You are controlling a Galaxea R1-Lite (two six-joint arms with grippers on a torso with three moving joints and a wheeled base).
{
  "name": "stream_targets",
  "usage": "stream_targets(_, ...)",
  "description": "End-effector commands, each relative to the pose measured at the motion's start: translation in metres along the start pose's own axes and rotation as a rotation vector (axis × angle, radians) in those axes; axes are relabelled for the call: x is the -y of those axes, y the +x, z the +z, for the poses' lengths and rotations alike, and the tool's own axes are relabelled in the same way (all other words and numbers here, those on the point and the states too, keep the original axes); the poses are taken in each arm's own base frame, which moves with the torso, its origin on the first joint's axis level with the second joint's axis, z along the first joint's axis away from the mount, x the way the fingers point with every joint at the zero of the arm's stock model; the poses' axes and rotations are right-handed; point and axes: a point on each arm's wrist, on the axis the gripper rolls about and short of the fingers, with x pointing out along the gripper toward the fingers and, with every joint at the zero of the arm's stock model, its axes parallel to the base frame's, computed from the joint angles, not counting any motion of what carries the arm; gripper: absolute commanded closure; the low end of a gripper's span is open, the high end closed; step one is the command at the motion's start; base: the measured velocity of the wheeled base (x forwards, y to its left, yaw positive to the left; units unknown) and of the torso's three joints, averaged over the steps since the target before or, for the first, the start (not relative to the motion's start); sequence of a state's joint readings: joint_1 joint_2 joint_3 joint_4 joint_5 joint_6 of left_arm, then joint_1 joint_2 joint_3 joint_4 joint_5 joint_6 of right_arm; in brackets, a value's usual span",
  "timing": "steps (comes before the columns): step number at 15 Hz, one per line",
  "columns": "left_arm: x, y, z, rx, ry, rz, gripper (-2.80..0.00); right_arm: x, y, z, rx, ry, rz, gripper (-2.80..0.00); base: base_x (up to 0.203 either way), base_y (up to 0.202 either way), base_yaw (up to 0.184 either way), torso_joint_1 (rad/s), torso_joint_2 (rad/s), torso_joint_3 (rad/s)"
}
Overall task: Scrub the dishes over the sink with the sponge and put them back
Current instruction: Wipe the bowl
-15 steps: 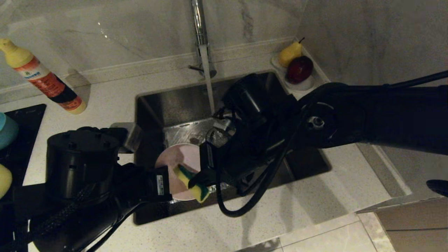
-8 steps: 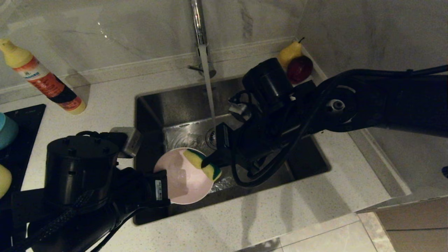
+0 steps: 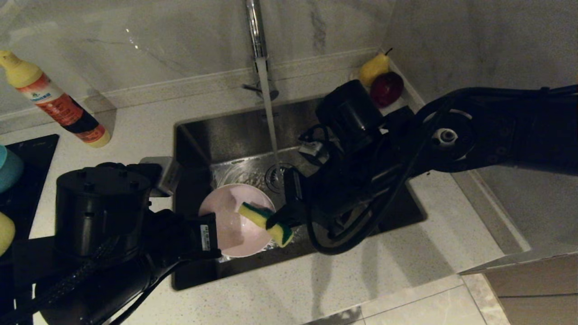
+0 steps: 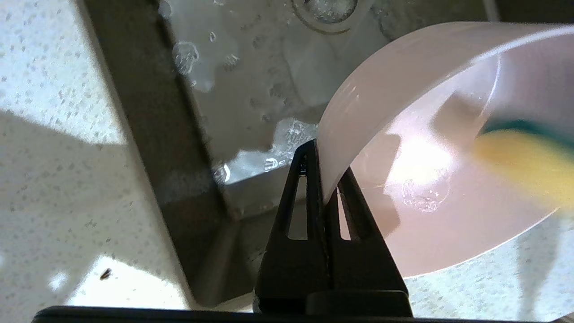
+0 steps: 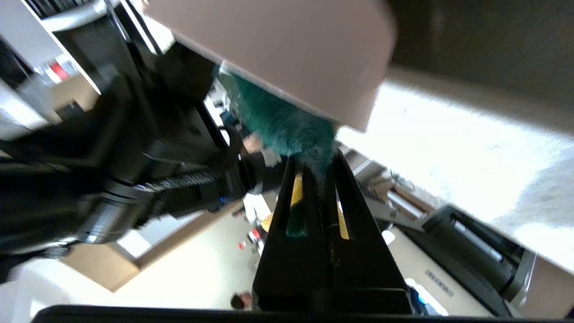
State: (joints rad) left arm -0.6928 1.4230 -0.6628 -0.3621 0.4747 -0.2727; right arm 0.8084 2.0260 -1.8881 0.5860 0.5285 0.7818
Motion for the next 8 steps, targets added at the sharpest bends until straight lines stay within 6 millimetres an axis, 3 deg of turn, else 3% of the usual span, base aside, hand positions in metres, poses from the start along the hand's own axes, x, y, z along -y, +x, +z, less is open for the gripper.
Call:
stream_targets(1,0.001,0.002,0.004,0.012,-0.009,0.002,0.00,0.002,0.013,-0.005,-0.037,0.007,-0.010,0.00,0.000,0.000,0.000,0.000,0.00,0.000)
stream_targets(8,0.003,0.006,0.008,0.019,-0.025,0.004,0.00,-0.004,0.035,-0.016,-0.093,-0.011,-0.010,0.00,0.000,0.000,0.000,0.000,0.00,0.000)
